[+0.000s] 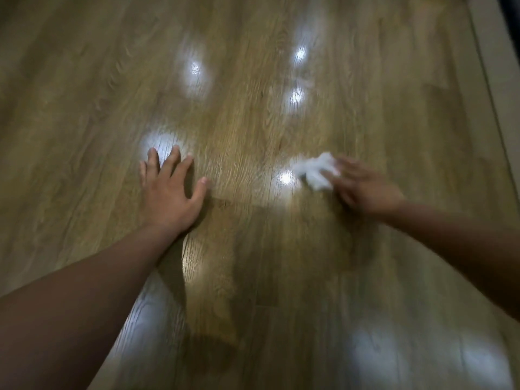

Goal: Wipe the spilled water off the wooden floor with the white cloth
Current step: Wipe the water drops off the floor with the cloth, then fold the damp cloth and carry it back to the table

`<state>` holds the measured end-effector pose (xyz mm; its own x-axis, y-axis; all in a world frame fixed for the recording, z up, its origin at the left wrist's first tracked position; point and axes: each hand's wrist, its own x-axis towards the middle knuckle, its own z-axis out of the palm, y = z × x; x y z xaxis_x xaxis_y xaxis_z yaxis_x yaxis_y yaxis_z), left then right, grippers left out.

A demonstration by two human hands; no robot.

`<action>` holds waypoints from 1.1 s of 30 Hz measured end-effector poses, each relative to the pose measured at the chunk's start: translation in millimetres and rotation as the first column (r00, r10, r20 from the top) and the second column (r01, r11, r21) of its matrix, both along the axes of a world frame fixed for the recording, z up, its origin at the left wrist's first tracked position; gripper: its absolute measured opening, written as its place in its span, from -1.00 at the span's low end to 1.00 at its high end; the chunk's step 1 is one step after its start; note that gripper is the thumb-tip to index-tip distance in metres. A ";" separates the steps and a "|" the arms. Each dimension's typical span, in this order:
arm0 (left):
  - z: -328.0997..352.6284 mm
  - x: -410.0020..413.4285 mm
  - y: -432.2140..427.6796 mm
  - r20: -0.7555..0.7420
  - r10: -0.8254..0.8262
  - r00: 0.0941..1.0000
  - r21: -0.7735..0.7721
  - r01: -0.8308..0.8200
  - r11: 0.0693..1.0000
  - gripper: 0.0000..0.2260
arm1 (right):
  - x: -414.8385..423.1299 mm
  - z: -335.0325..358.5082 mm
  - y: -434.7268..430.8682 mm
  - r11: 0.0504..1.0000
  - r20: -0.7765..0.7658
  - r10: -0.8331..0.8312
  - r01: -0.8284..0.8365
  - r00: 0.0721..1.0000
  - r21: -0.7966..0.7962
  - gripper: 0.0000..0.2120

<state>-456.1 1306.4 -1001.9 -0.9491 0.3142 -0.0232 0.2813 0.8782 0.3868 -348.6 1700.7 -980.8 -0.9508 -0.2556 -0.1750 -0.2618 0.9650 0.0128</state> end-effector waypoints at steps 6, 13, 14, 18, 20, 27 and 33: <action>3.1 1.5 -0.9 0.012 0.039 0.999 0.078 -0.040 0.996 -0.51 | -49.6 2.8 -27.6 0.477 0.021 -0.854 0.799 0.520 -0.367 -0.74; 46.0 11.6 -54.4 0.299 0.230 0.926 0.398 -0.340 0.852 -0.65 | 59.6 -5.5 -175.0 0.494 0.043 -0.823 0.752 0.566 -0.437 -0.48; 47.6 23.2 -69.3 0.299 0.252 0.921 0.367 -0.355 0.860 -0.66 | 77.2 -7.1 -200.5 0.539 0.050 -0.781 0.712 0.623 -0.450 -0.46; 49.3 67.2 -118.2 0.266 0.381 0.886 0.264 -0.447 0.855 -0.75 | 144.6 -9.6 -310.5 0.527 0.111 -0.761 0.709 0.639 -0.470 -0.40; 51.4 84.0 -142.3 0.269 0.526 0.807 0.258 -0.587 0.768 -0.75 | 166.3 -4.5 -371.1 0.559 0.167 -0.714 0.698 0.680 -0.447 -0.35; 43.7 147.2 -228.9 0.483 0.791 0.375 0.219 -0.927 0.305 -0.76 | 162.4 -2.2 -472.8 0.702 0.217 -0.357 0.414 0.909 -0.580 -0.37; 120.8 129.5 -250.3 0.809 0.573 0.131 0.181 -0.983 -0.031 -0.83 | 24.8 83.9 -552.7 0.264 0.717 -0.130 0.721 0.684 -0.640 -0.60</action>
<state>-326.6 1056.1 -881.1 -0.4362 -0.5350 -0.7236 -0.7763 -0.1829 0.6032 -323.8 1148.0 -896.9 -0.8165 -0.1113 -0.5665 0.5155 0.3013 -0.8022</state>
